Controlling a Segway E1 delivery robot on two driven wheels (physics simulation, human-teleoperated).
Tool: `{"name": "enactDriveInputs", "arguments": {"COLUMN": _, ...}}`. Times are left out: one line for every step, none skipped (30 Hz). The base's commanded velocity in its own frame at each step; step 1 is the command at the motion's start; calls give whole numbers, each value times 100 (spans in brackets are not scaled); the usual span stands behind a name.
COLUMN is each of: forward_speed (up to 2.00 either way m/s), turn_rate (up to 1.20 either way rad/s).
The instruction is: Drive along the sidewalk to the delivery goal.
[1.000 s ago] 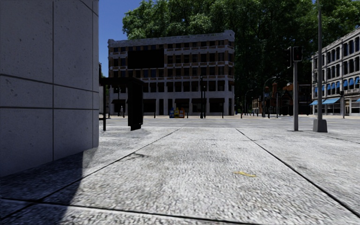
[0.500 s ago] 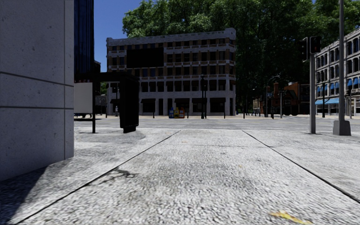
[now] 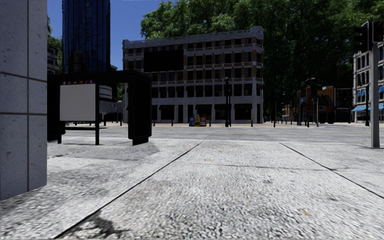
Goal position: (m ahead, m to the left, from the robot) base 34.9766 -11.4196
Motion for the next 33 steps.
{"name": "enactDriveInputs", "arguments": {"forward_speed": 194, "turn_rate": 56}}
{"name": "enactDriveInputs", "arguments": {"forward_speed": 194, "turn_rate": 56}}
{"name": "enactDriveInputs", "arguments": {"forward_speed": 194, "turn_rate": 56}}
{"name": "enactDriveInputs", "arguments": {"forward_speed": 194, "turn_rate": 56}}
{"name": "enactDriveInputs", "arguments": {"forward_speed": 194, "turn_rate": 56}}
{"name": "enactDriveInputs", "arguments": {"forward_speed": 194, "turn_rate": 56}}
{"name": "enactDriveInputs", "arguments": {"forward_speed": 194, "turn_rate": 56}}
{"name": "enactDriveInputs", "arguments": {"forward_speed": 194, "turn_rate": 56}}
{"name": "enactDriveInputs", "arguments": {"forward_speed": 194, "turn_rate": 56}}
{"name": "enactDriveInputs", "arguments": {"forward_speed": 194, "turn_rate": 56}}
{"name": "enactDriveInputs", "arguments": {"forward_speed": 194, "turn_rate": 56}}
{"name": "enactDriveInputs", "arguments": {"forward_speed": 194, "turn_rate": 56}}
{"name": "enactDriveInputs", "arguments": {"forward_speed": 194, "turn_rate": 56}}
{"name": "enactDriveInputs", "arguments": {"forward_speed": 194, "turn_rate": 56}}
{"name": "enactDriveInputs", "arguments": {"forward_speed": 194, "turn_rate": 55}}
{"name": "enactDriveInputs", "arguments": {"forward_speed": 194, "turn_rate": 54}}
{"name": "enactDriveInputs", "arguments": {"forward_speed": 194, "turn_rate": 54}}
{"name": "enactDriveInputs", "arguments": {"forward_speed": 194, "turn_rate": 54}}
{"name": "enactDriveInputs", "arguments": {"forward_speed": 194, "turn_rate": 54}}
{"name": "enactDriveInputs", "arguments": {"forward_speed": 194, "turn_rate": 54}}
{"name": "enactDriveInputs", "arguments": {"forward_speed": 194, "turn_rate": 54}}
{"name": "enactDriveInputs", "arguments": {"forward_speed": 194, "turn_rate": 53}}
{"name": "enactDriveInputs", "arguments": {"forward_speed": 194, "turn_rate": 53}}
{"name": "enactDriveInputs", "arguments": {"forward_speed": 194, "turn_rate": 53}}
{"name": "enactDriveInputs", "arguments": {"forward_speed": 194, "turn_rate": 53}}
{"name": "enactDriveInputs", "arguments": {"forward_speed": 194, "turn_rate": 53}}
{"name": "enactDriveInputs", "arguments": {"forward_speed": 194, "turn_rate": 53}}
{"name": "enactDriveInputs", "arguments": {"forward_speed": 194, "turn_rate": 53}}
{"name": "enactDriveInputs", "arguments": {"forward_speed": 194, "turn_rate": 53}}
{"name": "enactDriveInputs", "arguments": {"forward_speed": 194, "turn_rate": 53}}
{"name": "enactDriveInputs", "arguments": {"forward_speed": 194, "turn_rate": 53}}
{"name": "enactDriveInputs", "arguments": {"forward_speed": 194, "turn_rate": 53}}
{"name": "enactDriveInputs", "arguments": {"forward_speed": 194, "turn_rate": 53}}
